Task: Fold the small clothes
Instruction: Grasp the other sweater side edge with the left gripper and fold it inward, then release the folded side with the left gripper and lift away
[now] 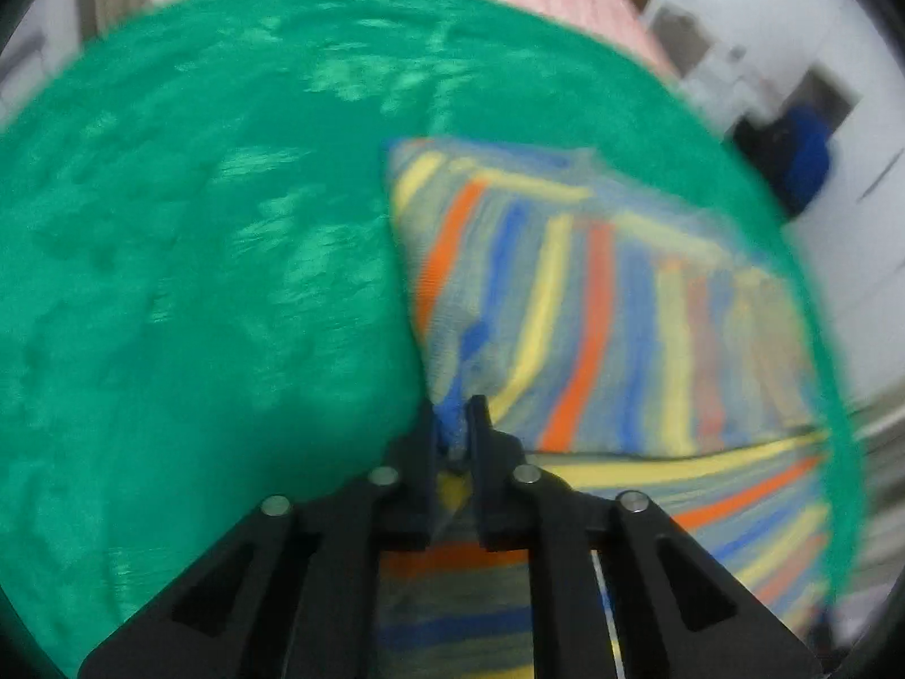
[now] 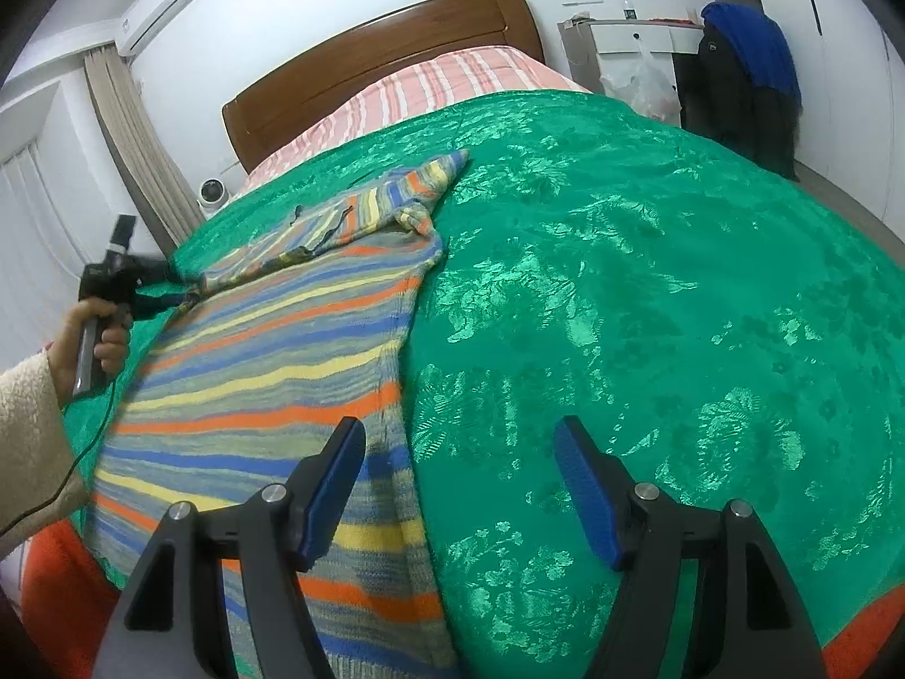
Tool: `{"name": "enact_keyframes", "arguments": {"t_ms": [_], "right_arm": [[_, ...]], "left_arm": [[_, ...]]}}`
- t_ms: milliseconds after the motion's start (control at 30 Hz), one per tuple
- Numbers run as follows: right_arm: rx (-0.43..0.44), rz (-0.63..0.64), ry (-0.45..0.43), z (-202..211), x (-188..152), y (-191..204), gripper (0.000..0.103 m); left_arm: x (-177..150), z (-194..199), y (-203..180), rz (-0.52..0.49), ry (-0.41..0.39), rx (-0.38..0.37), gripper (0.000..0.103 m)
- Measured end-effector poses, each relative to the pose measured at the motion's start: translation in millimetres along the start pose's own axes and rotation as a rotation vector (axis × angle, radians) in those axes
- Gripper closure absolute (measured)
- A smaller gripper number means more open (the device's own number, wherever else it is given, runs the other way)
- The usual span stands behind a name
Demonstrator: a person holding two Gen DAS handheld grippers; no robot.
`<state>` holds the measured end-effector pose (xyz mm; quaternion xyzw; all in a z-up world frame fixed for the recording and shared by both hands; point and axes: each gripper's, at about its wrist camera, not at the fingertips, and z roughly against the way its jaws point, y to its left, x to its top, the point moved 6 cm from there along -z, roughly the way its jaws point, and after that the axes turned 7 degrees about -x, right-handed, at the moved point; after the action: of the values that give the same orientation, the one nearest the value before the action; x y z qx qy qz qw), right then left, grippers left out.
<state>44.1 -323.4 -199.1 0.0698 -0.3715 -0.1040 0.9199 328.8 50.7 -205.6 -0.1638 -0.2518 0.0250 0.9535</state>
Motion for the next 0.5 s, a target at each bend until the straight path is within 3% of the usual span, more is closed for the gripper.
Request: {"name": "enact_keyframes", "arguments": {"t_ms": [67,167,200,233,300,500], "right_arm": [[-0.004,0.004,-0.001,0,0,0,0.034],[-0.007,0.008,0.001,-1,0,1,0.034],[-0.008,0.010,0.001,-1,0,1,0.034],[-0.007,0.010,0.000,-1,0,1,0.034],[-0.003,0.006,-0.005,1,1,0,0.034],[-0.015,-0.014,-0.026,8,3,-6,0.034]], "left_arm": [[-2,3,7,0.046,-0.034,0.016,0.095],[-6,3,0,-0.011,-0.036,0.072,0.084],[-8,7,-3,-0.024,-0.037,0.097,0.063],[-10,13,-3,-0.023,-0.040,0.129,0.034],[-15,27,-4,-0.018,-0.083,0.162,0.017],[-17,56,8,-0.041,-0.110,0.139,0.017]]}}
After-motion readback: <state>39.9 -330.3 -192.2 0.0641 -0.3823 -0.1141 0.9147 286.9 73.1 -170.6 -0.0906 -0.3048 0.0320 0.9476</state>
